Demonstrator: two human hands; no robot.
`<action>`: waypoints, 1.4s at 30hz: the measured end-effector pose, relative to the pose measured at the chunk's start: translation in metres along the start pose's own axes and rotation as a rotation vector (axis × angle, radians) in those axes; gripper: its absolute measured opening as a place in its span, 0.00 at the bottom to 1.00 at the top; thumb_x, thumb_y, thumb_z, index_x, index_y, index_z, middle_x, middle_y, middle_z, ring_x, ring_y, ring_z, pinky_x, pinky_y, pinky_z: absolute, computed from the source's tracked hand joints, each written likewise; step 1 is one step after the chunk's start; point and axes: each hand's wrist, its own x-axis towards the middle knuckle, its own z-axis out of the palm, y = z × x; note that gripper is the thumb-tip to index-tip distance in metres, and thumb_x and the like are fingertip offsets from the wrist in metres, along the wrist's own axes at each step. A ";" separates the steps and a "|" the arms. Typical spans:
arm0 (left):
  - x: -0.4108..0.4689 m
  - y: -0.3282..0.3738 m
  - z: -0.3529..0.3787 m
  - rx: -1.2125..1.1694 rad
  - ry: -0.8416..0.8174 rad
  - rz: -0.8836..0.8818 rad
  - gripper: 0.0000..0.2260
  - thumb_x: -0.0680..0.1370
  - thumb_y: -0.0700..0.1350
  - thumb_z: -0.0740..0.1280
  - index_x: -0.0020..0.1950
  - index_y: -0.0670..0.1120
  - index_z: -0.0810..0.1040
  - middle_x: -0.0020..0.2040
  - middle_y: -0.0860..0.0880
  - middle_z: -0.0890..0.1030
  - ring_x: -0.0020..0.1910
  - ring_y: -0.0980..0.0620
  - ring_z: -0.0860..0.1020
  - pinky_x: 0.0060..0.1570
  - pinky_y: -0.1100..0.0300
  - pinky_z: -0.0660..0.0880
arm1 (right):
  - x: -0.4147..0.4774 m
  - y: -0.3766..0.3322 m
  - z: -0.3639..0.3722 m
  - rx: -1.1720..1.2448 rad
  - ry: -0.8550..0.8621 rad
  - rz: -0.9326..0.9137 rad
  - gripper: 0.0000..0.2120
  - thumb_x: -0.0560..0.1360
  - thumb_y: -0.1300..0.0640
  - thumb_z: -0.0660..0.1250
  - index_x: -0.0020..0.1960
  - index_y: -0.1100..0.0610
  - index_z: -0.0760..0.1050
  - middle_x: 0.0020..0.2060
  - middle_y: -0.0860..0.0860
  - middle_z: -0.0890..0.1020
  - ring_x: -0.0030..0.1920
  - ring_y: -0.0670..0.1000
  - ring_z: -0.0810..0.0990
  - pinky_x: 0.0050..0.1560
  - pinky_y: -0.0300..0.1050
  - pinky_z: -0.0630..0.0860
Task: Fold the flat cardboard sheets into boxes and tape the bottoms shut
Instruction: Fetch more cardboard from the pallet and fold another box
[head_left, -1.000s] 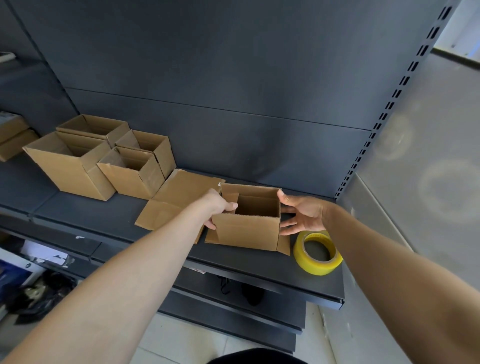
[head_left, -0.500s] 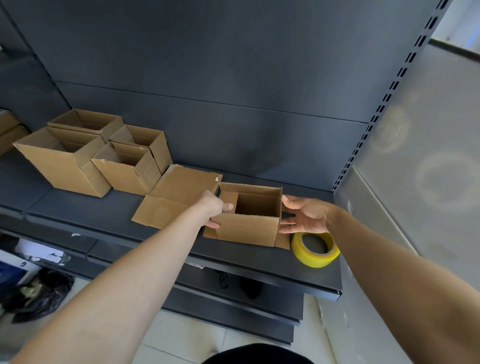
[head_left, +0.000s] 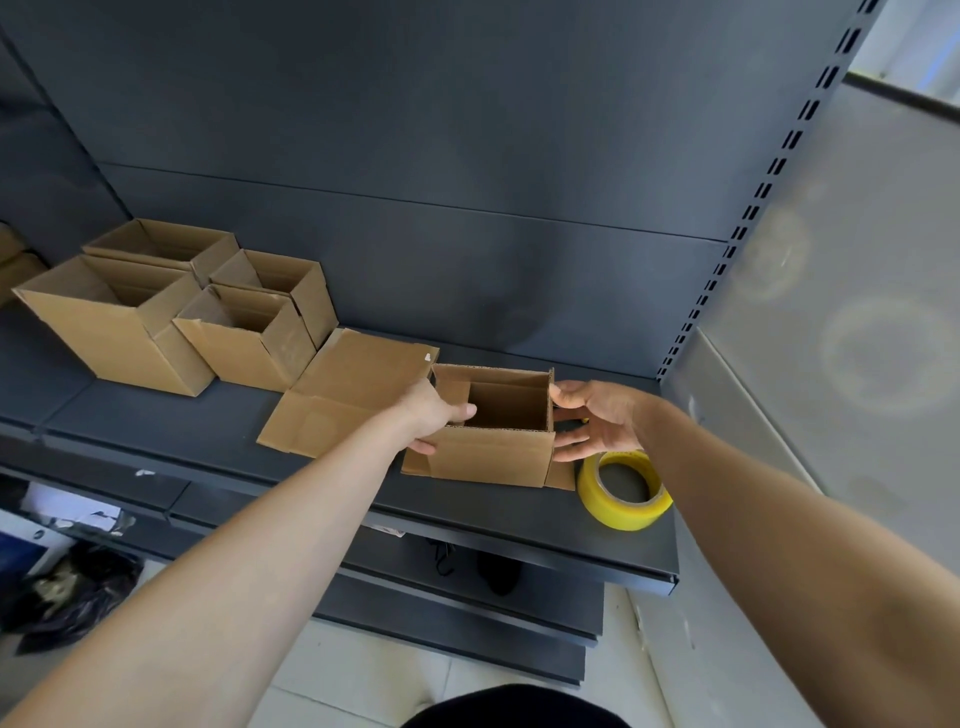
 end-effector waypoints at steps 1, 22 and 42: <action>0.001 -0.001 0.001 0.025 0.032 0.041 0.34 0.73 0.50 0.72 0.73 0.46 0.56 0.70 0.46 0.66 0.59 0.46 0.73 0.31 0.60 0.78 | -0.001 0.000 -0.001 0.008 -0.013 -0.009 0.22 0.68 0.52 0.73 0.61 0.53 0.76 0.61 0.57 0.75 0.56 0.66 0.78 0.49 0.61 0.79; 0.003 0.002 -0.005 0.158 -0.049 0.288 0.23 0.79 0.52 0.63 0.68 0.64 0.55 0.65 0.46 0.67 0.49 0.48 0.75 0.31 0.58 0.80 | 0.014 -0.005 0.014 -0.222 0.129 0.050 0.17 0.78 0.52 0.65 0.67 0.49 0.70 0.69 0.56 0.69 0.61 0.64 0.74 0.46 0.59 0.81; 0.011 -0.020 -0.034 -0.262 -0.569 0.086 0.39 0.60 0.52 0.80 0.65 0.67 0.65 0.71 0.42 0.65 0.59 0.39 0.76 0.55 0.47 0.77 | 0.022 0.004 0.016 -0.241 0.261 -0.058 0.22 0.78 0.60 0.66 0.69 0.47 0.67 0.61 0.58 0.77 0.51 0.62 0.82 0.46 0.58 0.82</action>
